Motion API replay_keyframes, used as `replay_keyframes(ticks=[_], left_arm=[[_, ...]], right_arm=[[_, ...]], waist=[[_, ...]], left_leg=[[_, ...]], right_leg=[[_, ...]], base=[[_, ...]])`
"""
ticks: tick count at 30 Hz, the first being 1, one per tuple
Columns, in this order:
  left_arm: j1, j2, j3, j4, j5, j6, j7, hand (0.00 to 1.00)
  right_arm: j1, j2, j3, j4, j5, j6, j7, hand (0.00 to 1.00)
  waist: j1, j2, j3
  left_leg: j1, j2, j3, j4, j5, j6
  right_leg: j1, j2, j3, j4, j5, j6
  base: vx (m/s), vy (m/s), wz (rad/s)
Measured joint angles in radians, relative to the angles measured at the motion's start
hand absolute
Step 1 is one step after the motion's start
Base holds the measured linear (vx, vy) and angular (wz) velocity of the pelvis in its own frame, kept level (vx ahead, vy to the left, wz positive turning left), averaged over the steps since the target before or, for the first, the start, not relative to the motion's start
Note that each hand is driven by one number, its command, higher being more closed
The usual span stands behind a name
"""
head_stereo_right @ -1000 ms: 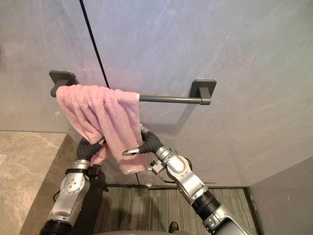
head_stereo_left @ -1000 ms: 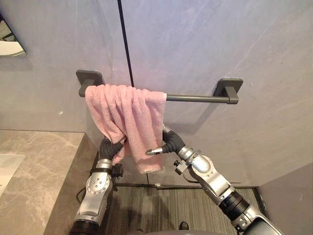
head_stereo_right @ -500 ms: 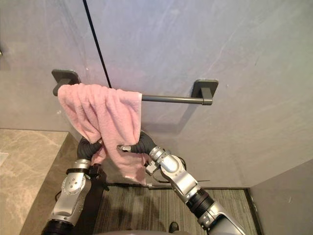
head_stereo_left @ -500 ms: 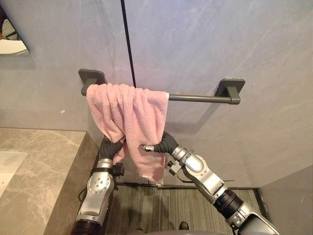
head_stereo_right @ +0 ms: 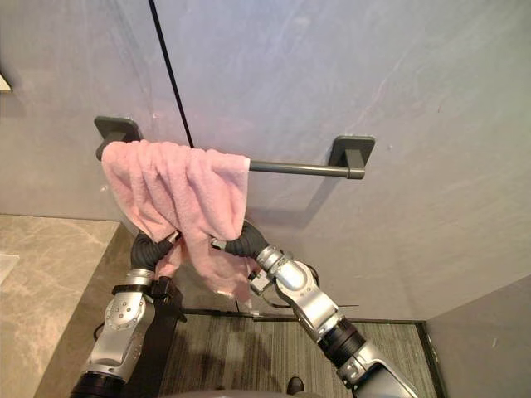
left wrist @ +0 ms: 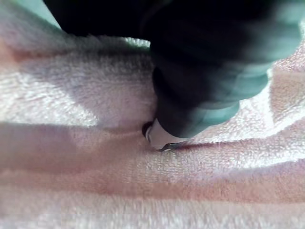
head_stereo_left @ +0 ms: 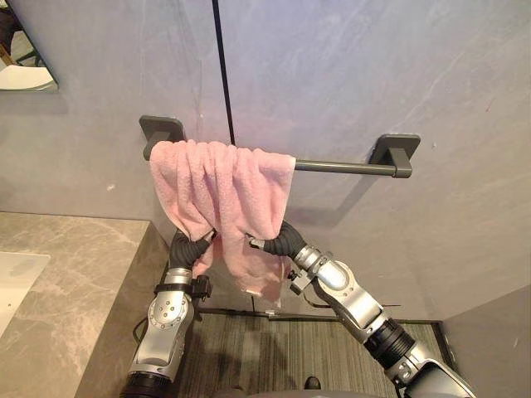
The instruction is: Organize washtable
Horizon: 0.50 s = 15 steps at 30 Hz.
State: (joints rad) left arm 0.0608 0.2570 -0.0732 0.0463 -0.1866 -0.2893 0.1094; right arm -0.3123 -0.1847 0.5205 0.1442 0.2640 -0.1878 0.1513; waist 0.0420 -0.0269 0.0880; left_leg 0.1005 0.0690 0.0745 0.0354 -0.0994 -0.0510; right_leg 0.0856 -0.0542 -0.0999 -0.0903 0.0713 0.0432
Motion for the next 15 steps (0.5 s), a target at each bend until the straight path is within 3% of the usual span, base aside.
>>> replay_keyframes(ticks=[10, 15], left_arm=[[0.023, -0.061, 0.058, -0.076, -0.004, -0.002, -0.003, 1.00], [0.038, -0.093, 0.068, -0.097, -0.018, -0.003, -0.033, 1.00]], right_arm=[[0.076, -0.020, -0.232, -0.017, 0.001, -0.001, -0.021, 1.00], [0.108, -0.017, -0.276, -0.055, 0.001, -0.002, -0.023, 1.00]], waist=[[-0.002, 0.005, -0.005], [-0.005, 0.010, -0.008]], left_leg=[[0.022, -0.002, 0.003, -0.025, 0.009, -0.003], [0.026, -0.002, 0.005, -0.031, 0.012, -0.003]], right_leg=[[-0.001, -0.001, -0.003, 0.002, -0.002, 0.002], [0.000, -0.001, -0.003, 0.001, -0.002, 0.002]], base=[[0.00, 0.000, 0.00], [-0.01, -0.003, 0.00]])
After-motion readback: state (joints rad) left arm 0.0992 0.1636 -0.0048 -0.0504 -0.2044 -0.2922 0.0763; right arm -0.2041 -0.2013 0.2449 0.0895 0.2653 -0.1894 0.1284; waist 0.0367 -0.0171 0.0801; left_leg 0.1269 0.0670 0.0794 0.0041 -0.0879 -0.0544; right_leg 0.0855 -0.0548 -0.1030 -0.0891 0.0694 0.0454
